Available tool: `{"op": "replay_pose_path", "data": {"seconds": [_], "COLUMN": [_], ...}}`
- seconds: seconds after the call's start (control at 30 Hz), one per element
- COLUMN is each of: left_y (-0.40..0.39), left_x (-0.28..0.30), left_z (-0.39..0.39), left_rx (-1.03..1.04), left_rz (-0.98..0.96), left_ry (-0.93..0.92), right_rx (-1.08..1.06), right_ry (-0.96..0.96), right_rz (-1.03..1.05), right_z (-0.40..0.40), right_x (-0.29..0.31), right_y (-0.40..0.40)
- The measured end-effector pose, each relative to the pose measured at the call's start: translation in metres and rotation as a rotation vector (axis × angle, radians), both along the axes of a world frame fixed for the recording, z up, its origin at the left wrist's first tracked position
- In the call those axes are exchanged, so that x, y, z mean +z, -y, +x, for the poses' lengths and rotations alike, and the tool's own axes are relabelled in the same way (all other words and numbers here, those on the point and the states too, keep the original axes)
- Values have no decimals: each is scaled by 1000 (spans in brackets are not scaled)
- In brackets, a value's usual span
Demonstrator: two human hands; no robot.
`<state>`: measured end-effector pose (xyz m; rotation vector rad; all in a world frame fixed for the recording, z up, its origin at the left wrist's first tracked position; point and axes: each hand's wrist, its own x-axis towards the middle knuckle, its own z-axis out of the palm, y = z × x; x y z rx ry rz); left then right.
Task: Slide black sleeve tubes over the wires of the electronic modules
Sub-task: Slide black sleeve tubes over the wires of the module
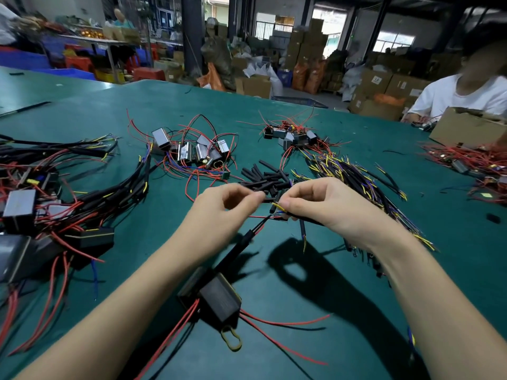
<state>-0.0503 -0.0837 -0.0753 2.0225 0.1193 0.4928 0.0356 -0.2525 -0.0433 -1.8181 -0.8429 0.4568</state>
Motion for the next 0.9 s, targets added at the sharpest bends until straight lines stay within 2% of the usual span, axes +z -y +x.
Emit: {"op": "replay_pose_path", "data": {"seconds": [0.1, 0.2, 0.33, 0.6, 0.9], "left_y": [-9, -8, -8, -2, 3], "left_x": [-1, -2, -2, -2, -1], "left_z": [2, -2, -3, -1, -2], "left_rx": [-76, -220, -191, -162, -174], "left_rz": [-103, -176, -239, -359, -351], "left_ry": [-297, -375, -312, -52, 15], "right_rx": [-20, -26, -22, -27, -25], "right_ry": [21, 42, 67, 214, 276], "right_rz": [-36, -61, -68, -49, -54], "right_z": [1, 2, 3, 0, 0], "right_x": [-2, -4, -6, -6, -8], "right_y": [1, 0, 0, -2, -4]}}
